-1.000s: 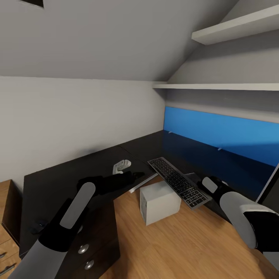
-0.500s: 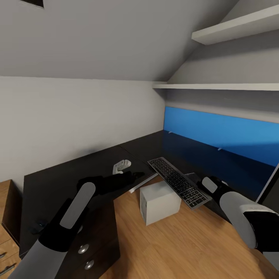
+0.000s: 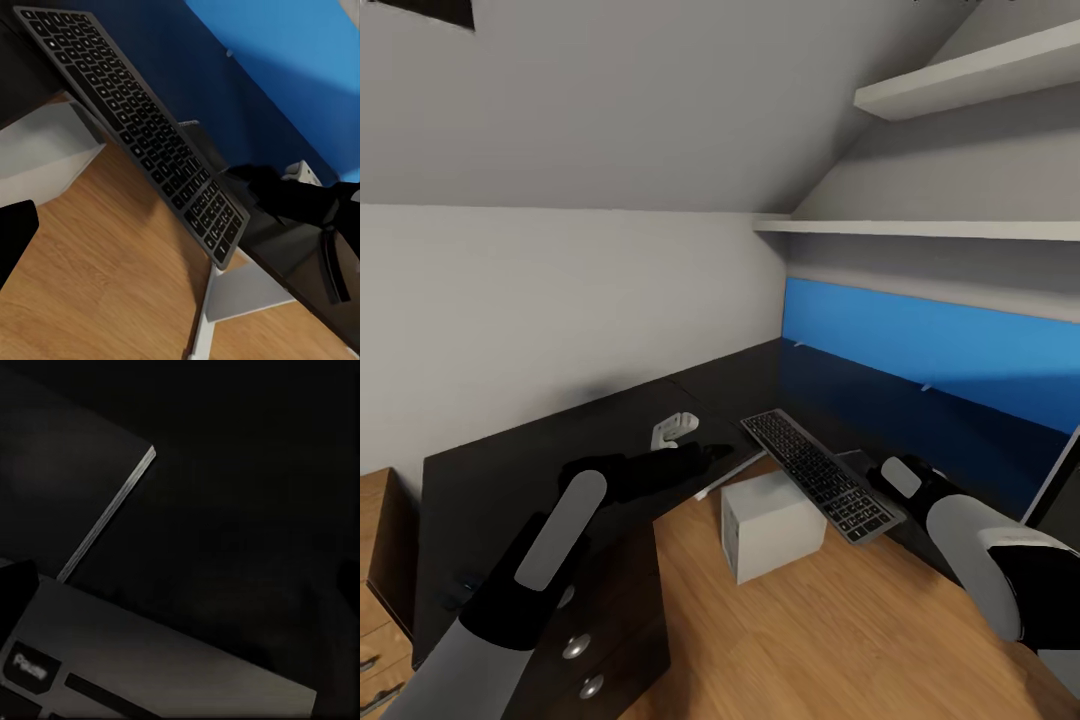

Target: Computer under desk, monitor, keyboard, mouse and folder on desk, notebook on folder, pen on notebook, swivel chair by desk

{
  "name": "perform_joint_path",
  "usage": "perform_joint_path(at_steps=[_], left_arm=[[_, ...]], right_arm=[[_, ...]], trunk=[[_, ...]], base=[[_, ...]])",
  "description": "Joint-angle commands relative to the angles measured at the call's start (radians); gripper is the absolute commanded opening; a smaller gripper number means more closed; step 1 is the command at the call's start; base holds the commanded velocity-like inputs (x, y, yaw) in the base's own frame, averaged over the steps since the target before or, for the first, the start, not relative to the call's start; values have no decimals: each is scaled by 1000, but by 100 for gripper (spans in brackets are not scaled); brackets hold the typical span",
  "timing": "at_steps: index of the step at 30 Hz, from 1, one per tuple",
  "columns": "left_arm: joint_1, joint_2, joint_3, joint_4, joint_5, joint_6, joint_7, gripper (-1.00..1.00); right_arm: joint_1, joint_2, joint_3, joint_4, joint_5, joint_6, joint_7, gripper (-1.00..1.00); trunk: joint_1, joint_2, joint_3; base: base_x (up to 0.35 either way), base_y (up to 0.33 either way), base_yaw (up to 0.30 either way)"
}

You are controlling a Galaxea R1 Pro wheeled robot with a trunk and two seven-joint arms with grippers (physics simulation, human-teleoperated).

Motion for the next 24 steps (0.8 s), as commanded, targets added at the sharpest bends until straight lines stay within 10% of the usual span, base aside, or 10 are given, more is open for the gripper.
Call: perform_joint_path(at_steps=[1,24], left_arm=[[-1,1,-1,-1,10,0,10,100],[-1,1,0,-1,12,1,9,100]], right_arm=[[0,0,7,-2,-5,8,-5,100],[0,0,7,-4,-6,9,-6,100]], trunk=[[-4,7,2],[-35,63,27]], base=[[0,0,0],[0,0,0]])
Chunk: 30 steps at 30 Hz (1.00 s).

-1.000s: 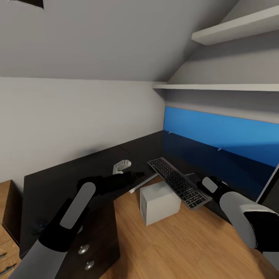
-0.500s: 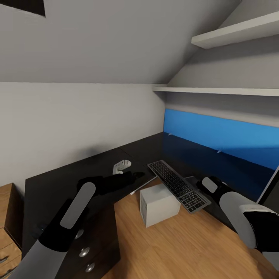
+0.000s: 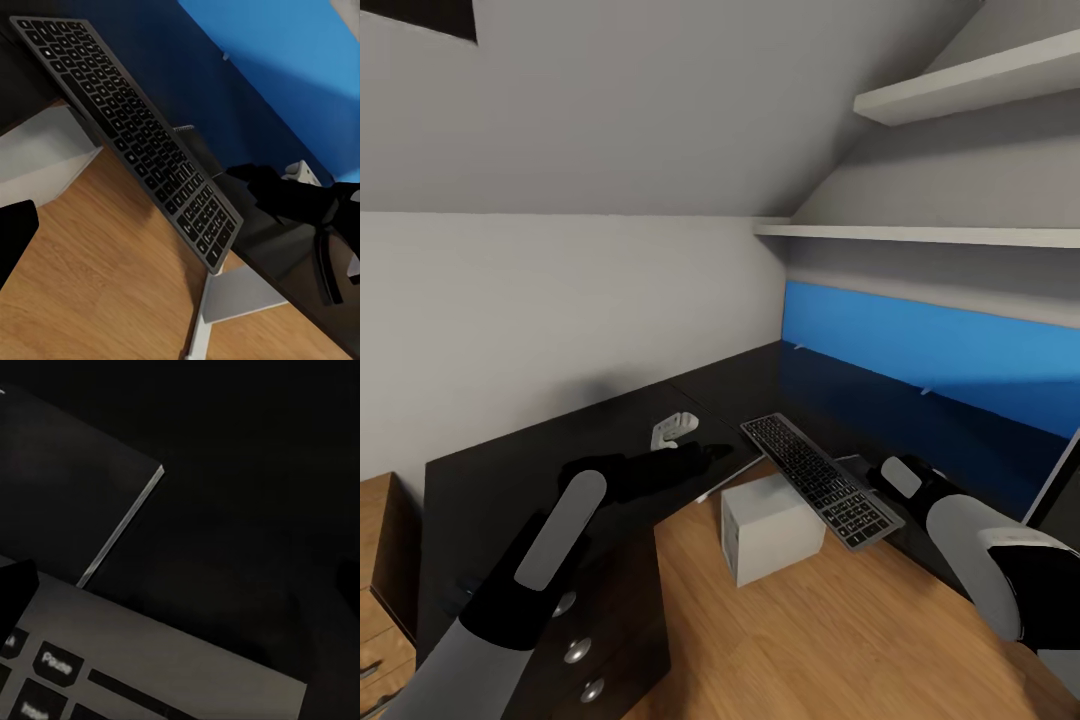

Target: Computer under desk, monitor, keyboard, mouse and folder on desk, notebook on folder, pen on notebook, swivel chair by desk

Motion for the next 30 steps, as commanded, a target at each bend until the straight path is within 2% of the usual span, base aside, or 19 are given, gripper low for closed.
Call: perform_joint_path(at_steps=[1,10,21,30], left_arm=[[-1,1,-1,-1,11,0,10,100],[-1,1,-1,-1,11,0,10,100],[-1,1,-1,-1,11,0,10,100],[-1,1,-1,-1,11,0,10,100]], right_arm=[[0,-1,7,-2,-4,8,-5,100],[0,-1,8,-2,0,7,-9,100],[0,-2,8,-2,2,7,-65,100],[0,-2,7,-2,3,7,-78,100]], trunk=[[0,-1,-1],[0,-1,-1],[0,-1,-1],[0,-1,-1]], base=[[0,0,0],[0,0,0],[0,0,0],[0,0,0]])
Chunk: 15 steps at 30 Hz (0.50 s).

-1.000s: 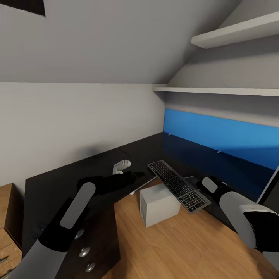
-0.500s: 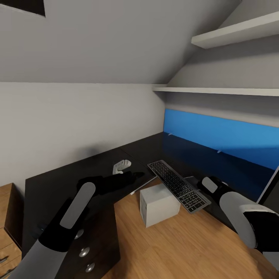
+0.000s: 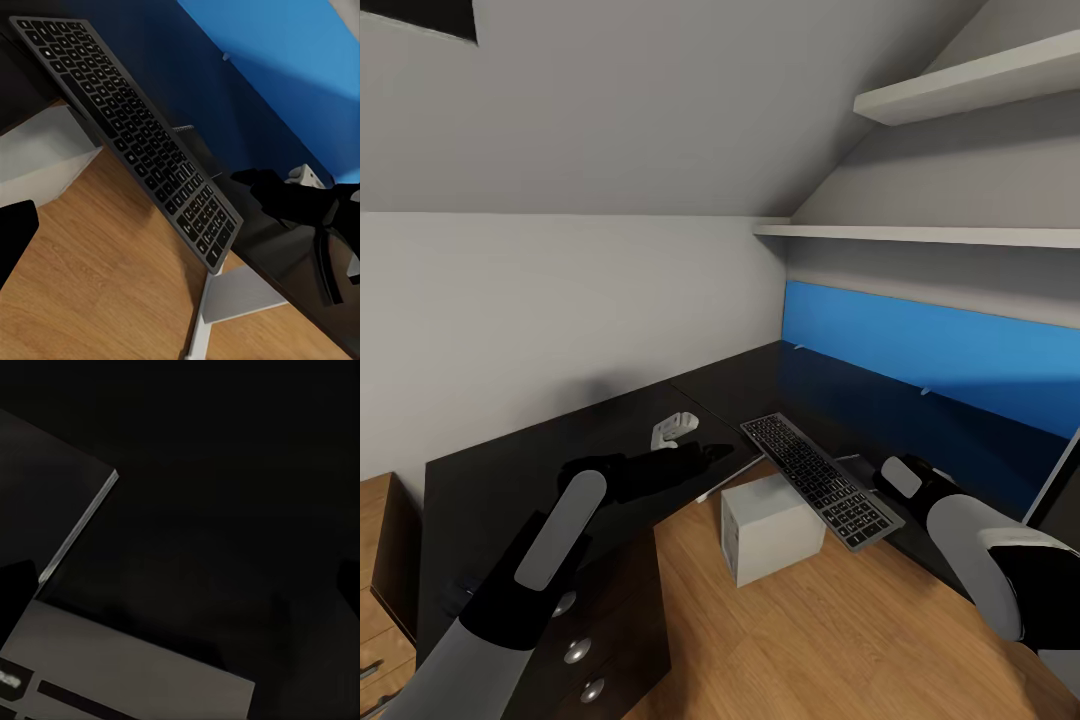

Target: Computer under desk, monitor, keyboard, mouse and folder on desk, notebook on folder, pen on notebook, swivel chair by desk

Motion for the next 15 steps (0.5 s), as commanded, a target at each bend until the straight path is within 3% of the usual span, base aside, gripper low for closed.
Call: perform_joint_path(at_steps=[1,15], left_arm=[[-1,1,-1,-1,10,0,10,100],[-1,1,-1,-1,10,0,11,100]], right_arm=[[0,0,7,-2,-4,9,-5,100],[0,-2,8,-3,-3,6,-7,100]], trunk=[[0,-1,-1],[0,-1,-1]], base=[[0,0,0],[0,0,0]])
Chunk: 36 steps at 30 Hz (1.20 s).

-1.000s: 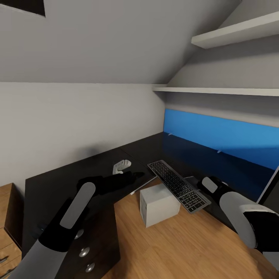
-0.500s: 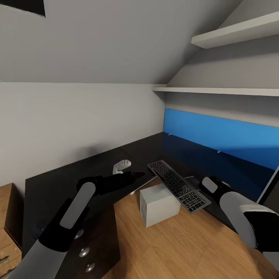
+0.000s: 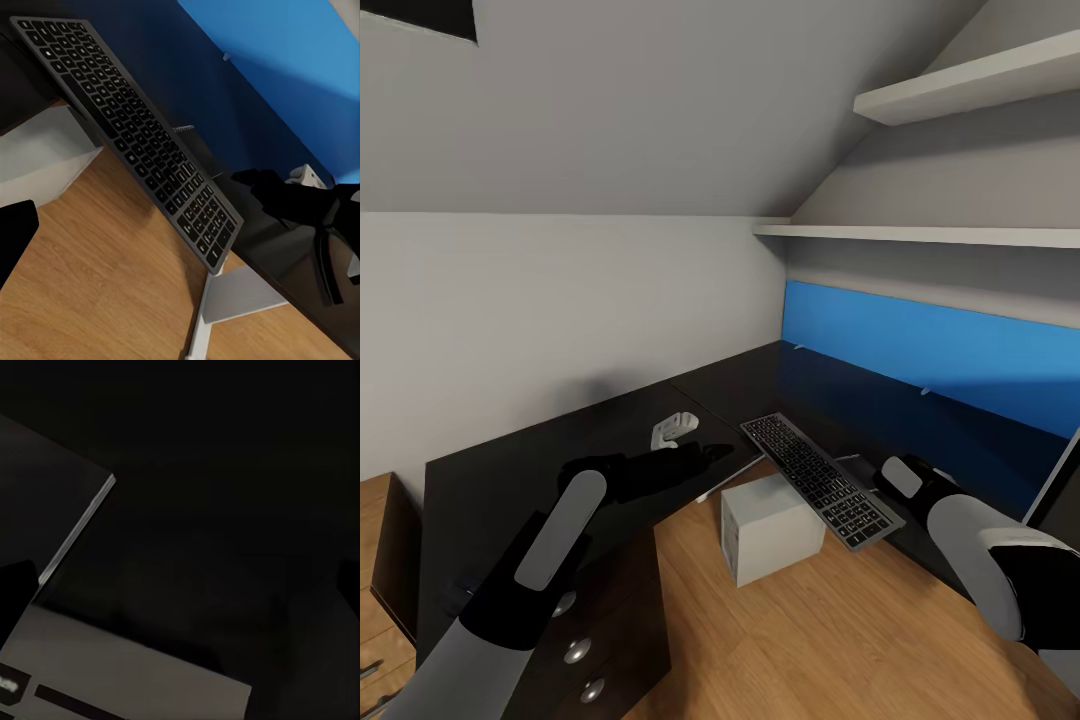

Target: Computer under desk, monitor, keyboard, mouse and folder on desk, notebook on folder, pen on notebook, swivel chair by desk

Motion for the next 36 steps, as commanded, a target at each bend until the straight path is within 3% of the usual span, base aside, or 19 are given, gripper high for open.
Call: perform_joint_path(at_steps=[1,22,31,36], left_arm=[[-1,1,-1,-1,10,0,10,100],[-1,1,-1,-1,9,0,7,100],[-1,1,3,-2,13,3,5,100],[-1,-1,55,-2,17,4,5,100]], right_arm=[[0,-1,7,-2,-4,8,-5,100],[0,-4,10,3,-2,13,-101,100],[0,-4,10,4,-1,17,-112,100],[0,-5,10,5,-1,21,-115,100]], trunk=[[0,-1,-1],[0,-1,-1],[0,-1,-1],[0,-1,-1]], base=[[0,0,0],[29,0,0],[43,0,0],[3,0,0]])
